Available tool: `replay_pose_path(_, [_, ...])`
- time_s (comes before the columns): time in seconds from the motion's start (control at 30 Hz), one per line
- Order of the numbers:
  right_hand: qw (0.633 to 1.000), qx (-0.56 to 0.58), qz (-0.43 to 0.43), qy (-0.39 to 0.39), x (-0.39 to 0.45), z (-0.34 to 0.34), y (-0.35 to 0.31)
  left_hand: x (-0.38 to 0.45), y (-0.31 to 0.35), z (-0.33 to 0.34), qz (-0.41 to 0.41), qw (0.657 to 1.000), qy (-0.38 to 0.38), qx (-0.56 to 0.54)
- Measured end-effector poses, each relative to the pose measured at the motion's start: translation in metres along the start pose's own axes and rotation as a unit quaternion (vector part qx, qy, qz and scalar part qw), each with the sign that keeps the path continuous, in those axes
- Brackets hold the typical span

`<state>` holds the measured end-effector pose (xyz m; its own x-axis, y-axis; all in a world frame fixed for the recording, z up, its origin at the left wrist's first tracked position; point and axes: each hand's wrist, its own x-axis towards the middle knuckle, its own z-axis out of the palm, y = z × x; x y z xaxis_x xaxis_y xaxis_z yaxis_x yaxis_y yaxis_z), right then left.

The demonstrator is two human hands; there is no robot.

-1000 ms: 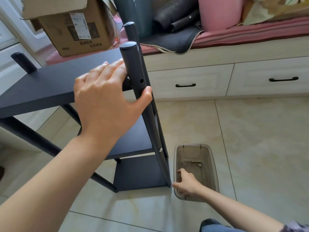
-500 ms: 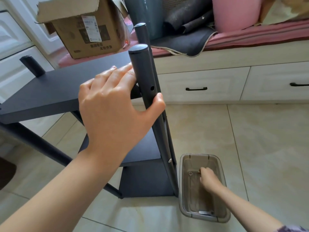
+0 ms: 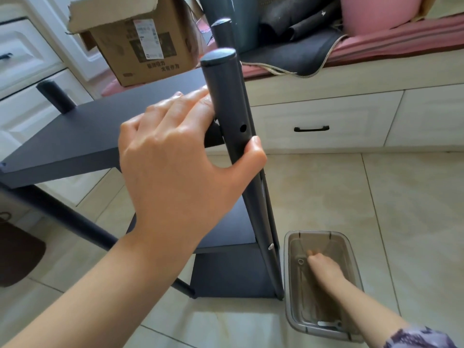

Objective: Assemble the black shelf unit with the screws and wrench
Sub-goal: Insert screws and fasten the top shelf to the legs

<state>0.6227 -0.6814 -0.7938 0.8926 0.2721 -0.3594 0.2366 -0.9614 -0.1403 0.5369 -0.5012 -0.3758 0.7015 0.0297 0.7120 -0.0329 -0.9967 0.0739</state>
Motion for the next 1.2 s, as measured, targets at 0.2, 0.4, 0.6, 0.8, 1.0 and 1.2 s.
replay_pose_path(0.2, [0.996, -0.066, -0.066, 0.000, 0.002, 0.010, -0.001, -0.001, 0.000, 0.001, 0.007, 1.000, 0.007, -0.007])
replay_pose_path(0.4, [0.991, -0.097, -0.092, 0.017, -0.001, 0.006, -0.004, -0.001, 0.000, 0.001, 0.007, 1.000, 0.006, -0.012])
replay_pose_path(0.6, [0.994, -0.011, -0.101, 0.033, -0.019, -0.027, -0.019, 0.001, -0.003, -0.001, 0.020, 1.000, 0.006, -0.014])
replay_pose_path(0.8, [0.980, 0.146, -0.112, 0.071, -0.061, -0.098, -0.021, 0.003, -0.007, -0.007, 0.038, 0.999, -0.010, -0.025])
replay_pose_path(1.0, [0.951, 0.254, -0.150, 0.093, -0.127, -0.198, -0.036, 0.000, -0.008, -0.012, 0.039, 0.998, -0.026, -0.030])
replay_pose_path(1.2, [0.907, 0.340, -0.198, 0.152, -0.203, -0.285, -0.065, -0.005, -0.010, -0.019, 0.039, 0.997, -0.056, -0.044])
